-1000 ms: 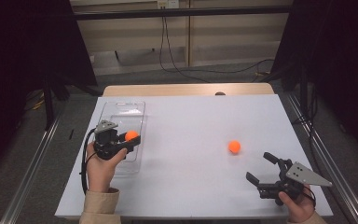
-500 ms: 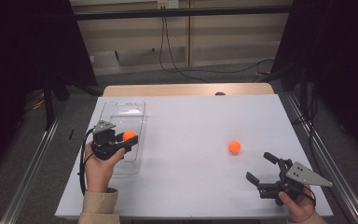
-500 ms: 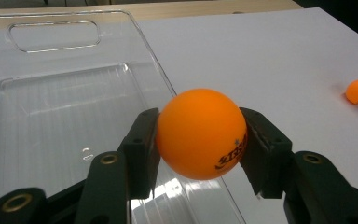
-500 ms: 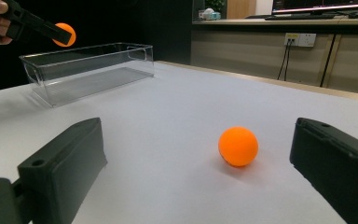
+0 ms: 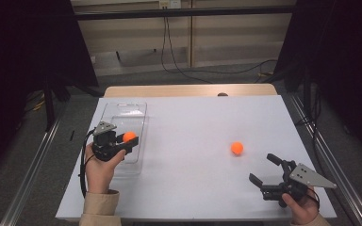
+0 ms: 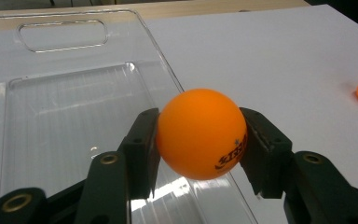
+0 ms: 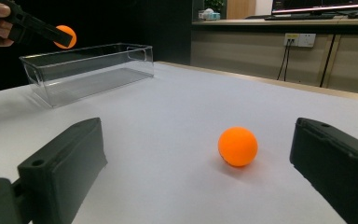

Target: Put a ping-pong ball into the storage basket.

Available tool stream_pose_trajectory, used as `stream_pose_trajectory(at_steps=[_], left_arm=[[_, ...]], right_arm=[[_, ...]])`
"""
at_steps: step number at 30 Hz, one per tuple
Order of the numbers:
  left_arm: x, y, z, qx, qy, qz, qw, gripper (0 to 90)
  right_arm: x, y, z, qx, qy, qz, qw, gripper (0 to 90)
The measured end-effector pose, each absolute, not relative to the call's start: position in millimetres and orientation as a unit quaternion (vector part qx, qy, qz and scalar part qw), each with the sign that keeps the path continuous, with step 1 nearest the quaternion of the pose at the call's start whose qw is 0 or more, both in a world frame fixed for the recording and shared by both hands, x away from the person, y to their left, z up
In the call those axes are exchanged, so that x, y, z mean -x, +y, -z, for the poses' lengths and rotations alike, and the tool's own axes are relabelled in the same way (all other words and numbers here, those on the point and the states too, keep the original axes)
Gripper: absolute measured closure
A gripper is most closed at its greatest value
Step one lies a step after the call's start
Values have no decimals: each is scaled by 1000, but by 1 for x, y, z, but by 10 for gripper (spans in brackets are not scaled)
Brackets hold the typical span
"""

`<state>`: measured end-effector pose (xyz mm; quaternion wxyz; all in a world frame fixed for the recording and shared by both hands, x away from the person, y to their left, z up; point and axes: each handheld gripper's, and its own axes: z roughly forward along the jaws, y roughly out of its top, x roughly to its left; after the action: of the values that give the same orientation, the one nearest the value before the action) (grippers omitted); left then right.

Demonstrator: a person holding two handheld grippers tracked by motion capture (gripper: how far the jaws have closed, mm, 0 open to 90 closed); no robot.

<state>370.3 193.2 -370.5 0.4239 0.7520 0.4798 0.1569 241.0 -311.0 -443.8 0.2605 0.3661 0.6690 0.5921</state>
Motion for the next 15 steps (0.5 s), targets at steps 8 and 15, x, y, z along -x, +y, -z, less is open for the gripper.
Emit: stream_pose_trajectory(at_steps=[8,15], left_arm=[[-371,196,372,-750,484,-161,421,509],[-372,199,375,-749,489,-166,416,509]], right_arm=[[-241,-311,444,-367,669,-592,260,27],[-241,-311,444,-365,670,-592,261,27]])
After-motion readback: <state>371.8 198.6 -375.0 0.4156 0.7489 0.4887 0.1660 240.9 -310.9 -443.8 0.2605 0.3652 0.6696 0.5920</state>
